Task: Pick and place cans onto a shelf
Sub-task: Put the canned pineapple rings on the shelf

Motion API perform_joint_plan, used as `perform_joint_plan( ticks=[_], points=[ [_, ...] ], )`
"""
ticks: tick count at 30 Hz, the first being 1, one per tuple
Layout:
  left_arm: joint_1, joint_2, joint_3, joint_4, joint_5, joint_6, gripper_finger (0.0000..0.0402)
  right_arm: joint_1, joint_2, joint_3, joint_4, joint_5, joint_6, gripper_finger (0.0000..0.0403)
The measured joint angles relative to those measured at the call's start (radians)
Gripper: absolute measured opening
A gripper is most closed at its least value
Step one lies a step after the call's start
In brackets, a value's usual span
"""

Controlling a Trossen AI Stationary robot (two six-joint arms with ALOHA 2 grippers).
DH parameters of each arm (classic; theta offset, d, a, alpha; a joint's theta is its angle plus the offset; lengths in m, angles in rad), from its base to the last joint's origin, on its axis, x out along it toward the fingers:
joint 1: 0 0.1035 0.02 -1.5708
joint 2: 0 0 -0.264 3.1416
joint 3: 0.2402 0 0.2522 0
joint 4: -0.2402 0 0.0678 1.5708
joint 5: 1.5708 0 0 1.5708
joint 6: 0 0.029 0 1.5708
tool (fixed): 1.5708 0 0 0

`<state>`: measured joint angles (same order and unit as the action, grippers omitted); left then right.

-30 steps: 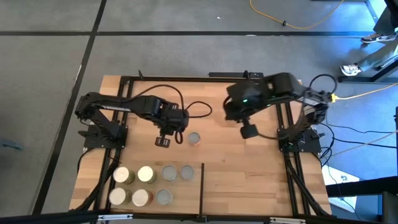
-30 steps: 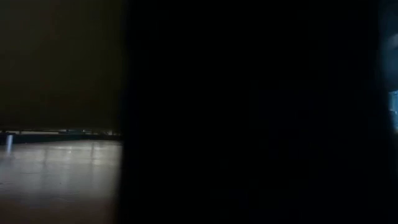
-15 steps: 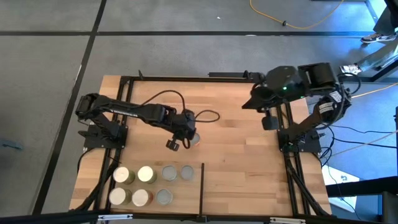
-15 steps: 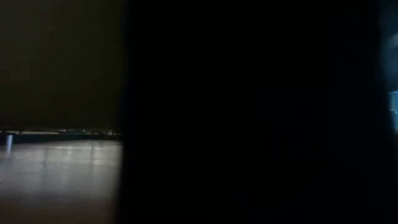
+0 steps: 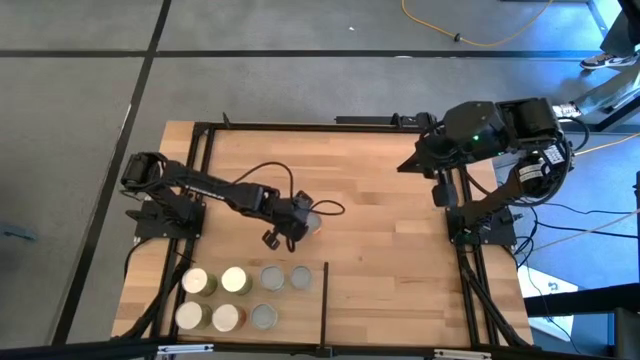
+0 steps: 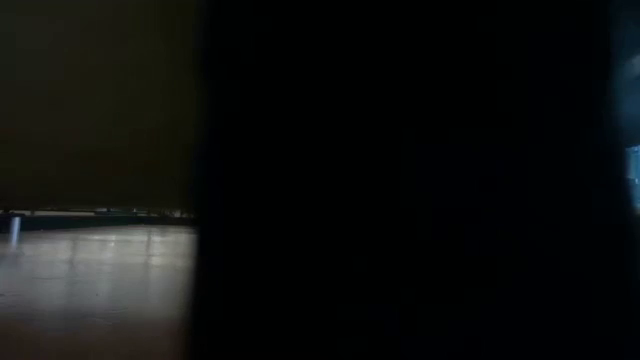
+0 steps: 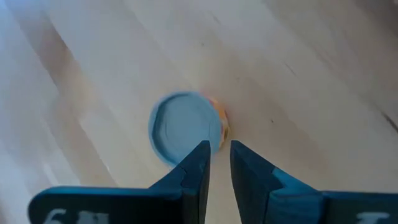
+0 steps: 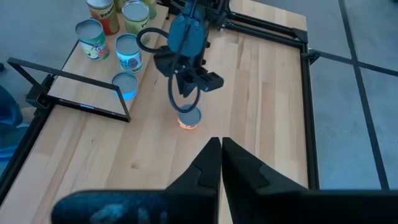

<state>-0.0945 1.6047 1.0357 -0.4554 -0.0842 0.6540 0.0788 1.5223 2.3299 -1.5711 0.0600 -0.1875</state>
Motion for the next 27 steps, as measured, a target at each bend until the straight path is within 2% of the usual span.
perform_joint_plan(
  ticks=[4, 12, 27],
  points=[
    [-0.008, 0.000, -0.023, 0.066, 0.005, 0.056, 0.0055, 0.000, 0.000, 0.000, 0.000, 0.000, 0.002, 0.0018],
    [0.010, 0.048, -0.042, 0.129, 0.026, 0.064, 0.0055, 0.000, 0.000, 0.000, 0.000, 0.001, 0.001, 0.0018],
    [0.021, 0.119, -0.042, 0.158, 0.027, 0.063, 0.0055, 0.000, 0.000, 0.000, 0.000, 0.002, -0.002, 0.0018]
  ],
)
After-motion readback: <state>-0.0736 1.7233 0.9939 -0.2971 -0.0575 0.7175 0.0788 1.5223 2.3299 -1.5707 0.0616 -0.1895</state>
